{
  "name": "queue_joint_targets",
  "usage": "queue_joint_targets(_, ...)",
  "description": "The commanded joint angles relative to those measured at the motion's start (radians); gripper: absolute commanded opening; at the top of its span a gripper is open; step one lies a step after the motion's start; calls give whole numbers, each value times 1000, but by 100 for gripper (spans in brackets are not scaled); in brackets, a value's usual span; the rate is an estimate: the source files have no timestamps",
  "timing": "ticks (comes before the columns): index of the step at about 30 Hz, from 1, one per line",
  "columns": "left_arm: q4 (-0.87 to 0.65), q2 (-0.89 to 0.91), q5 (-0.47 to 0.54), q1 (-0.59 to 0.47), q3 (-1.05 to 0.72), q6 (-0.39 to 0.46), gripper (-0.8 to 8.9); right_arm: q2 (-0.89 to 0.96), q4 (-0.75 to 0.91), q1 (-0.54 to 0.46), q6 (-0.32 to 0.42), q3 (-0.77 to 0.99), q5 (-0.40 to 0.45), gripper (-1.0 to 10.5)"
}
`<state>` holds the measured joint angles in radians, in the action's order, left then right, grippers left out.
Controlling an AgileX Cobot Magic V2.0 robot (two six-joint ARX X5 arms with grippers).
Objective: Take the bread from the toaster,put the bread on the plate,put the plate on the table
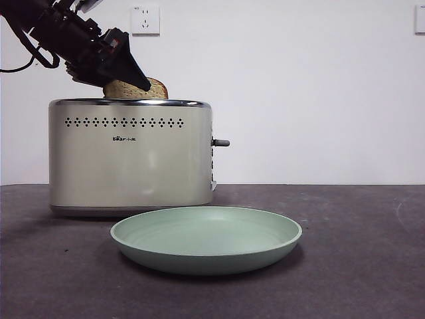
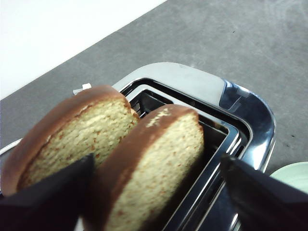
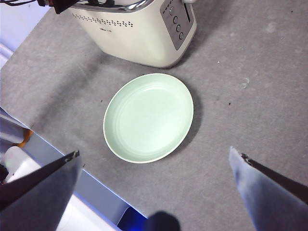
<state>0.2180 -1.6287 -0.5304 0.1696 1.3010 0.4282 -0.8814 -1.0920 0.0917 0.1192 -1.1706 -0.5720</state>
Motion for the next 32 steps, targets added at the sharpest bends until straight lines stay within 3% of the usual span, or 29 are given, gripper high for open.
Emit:
queue_joint_targets(1, 13, -5, 0, 1, -2, 13, 110, -2, 6, 2, 2, -2, 2, 690)
queue_joint_targets(3, 12, -5, 4, 1, -2, 13, -16, -2, 6, 2, 2, -2, 2, 689)
queue_joint_targets(16, 33, -2, 6, -1, 80, 13, -12, -2, 6, 2, 1, -2, 1, 689)
queue_joint_targets(32, 348, 137, -3, -1, 451, -16, -12, -2, 14, 2, 2, -2, 1, 689)
